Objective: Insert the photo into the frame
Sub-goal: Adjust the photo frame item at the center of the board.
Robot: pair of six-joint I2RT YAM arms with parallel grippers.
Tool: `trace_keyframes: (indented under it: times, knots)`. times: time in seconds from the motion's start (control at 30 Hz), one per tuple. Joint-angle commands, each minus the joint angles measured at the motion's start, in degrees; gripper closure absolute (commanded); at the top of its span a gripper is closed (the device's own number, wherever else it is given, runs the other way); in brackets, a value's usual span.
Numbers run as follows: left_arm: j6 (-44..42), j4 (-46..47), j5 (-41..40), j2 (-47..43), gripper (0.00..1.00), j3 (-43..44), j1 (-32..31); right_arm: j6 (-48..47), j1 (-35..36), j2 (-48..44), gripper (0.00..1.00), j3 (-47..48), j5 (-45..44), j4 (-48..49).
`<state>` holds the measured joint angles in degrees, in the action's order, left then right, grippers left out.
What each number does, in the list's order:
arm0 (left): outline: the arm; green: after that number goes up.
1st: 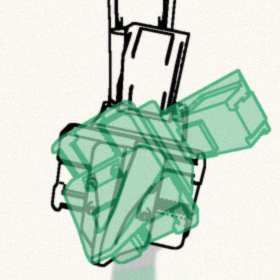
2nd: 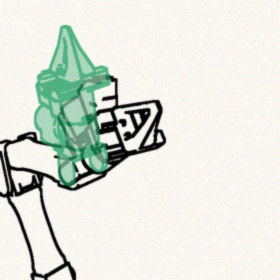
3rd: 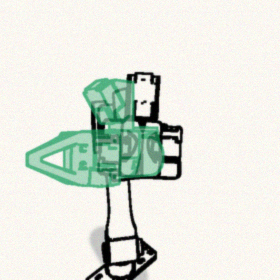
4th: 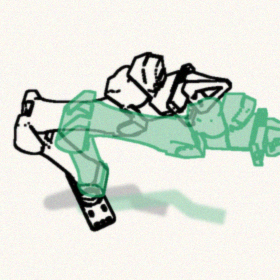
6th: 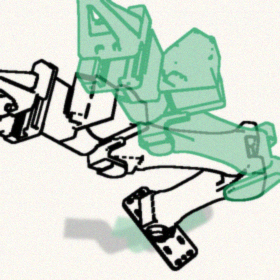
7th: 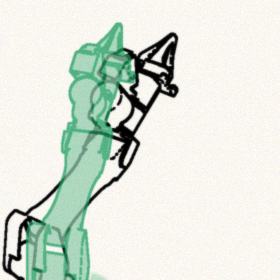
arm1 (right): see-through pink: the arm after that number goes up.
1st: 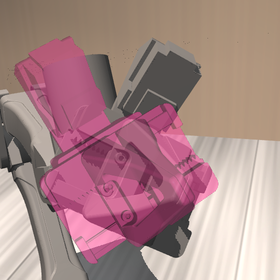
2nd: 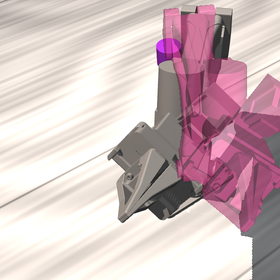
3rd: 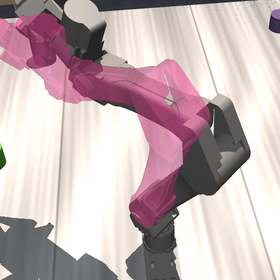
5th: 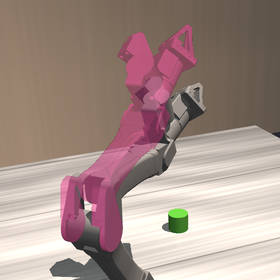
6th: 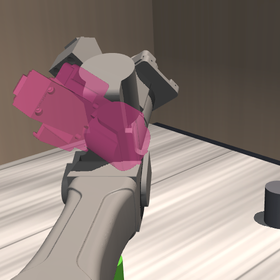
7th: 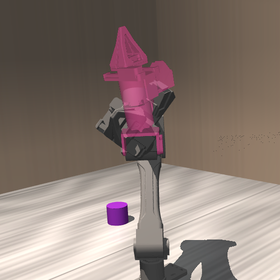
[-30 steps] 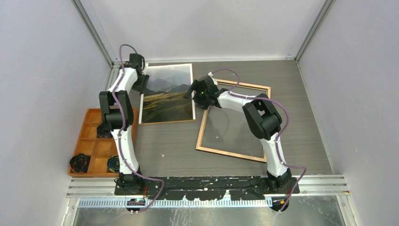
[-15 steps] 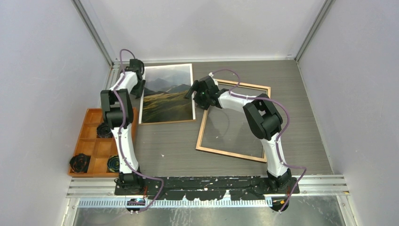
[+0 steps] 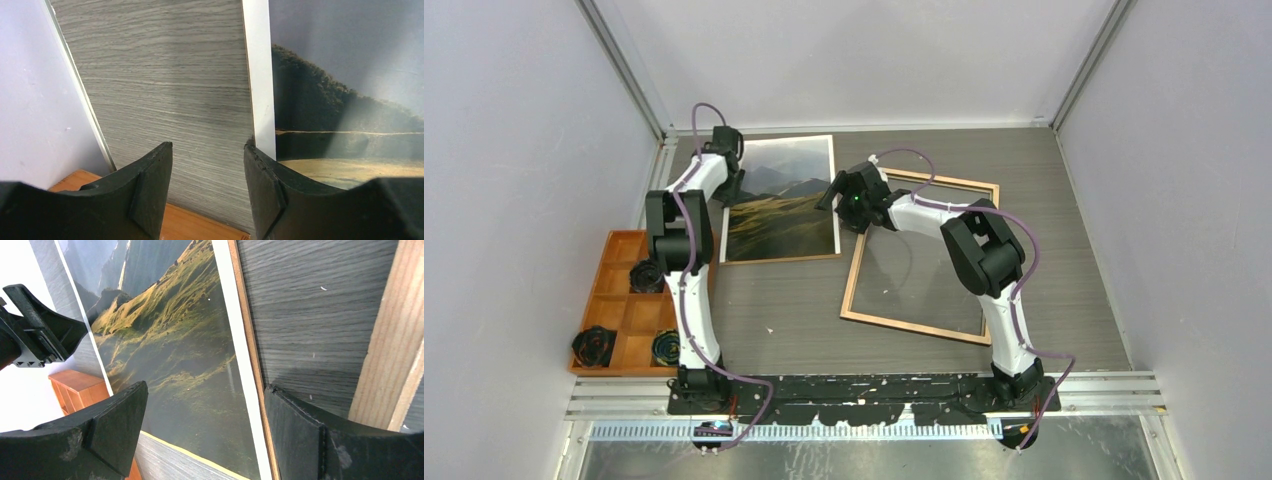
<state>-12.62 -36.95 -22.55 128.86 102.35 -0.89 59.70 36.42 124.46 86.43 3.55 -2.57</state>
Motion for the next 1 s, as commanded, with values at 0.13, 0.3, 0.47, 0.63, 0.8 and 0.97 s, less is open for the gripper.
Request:
trace_keyframes:
  times: [0.13,0.3,0.47,0.63,0.8,0.97]
  knots:
    - [-0.17,1.34,5.53,-2.34,0.42,-3.40,-2.57,1.58,0.18,1.01,0.10,-1.87,1.59,-0.05]
    - [-1.97,3.71,1.95,-2.29,0.42,-5.46,-3.91,2.43,0.21,1.69,0.10,-2.20,2.65,1.17]
    - [-3.15,7.35,-0.52,-4.16,0.42,-8.62,-5.41,2.45,0.21,1.64,0.10,-2.59,3.23,1.25]
    - [-4.03,10.14,-1.85,-5.68,0.42,-11.15,-6.17,0.34,0.21,0.13,0.10,-2.58,1.42,-2.15]
    - [-4.45,11.16,-2.89,-5.93,0.42,-12.23,-6.15,-2.56,0.30,-3.09,0.11,-3.66,-2.71,-8.84]
    - [-4.86,11.38,-3.03,-5.38,0.42,-12.62,-6.15,-4.08,1.23,-6.81,0.15,-5.99,-5.81,-11.91]
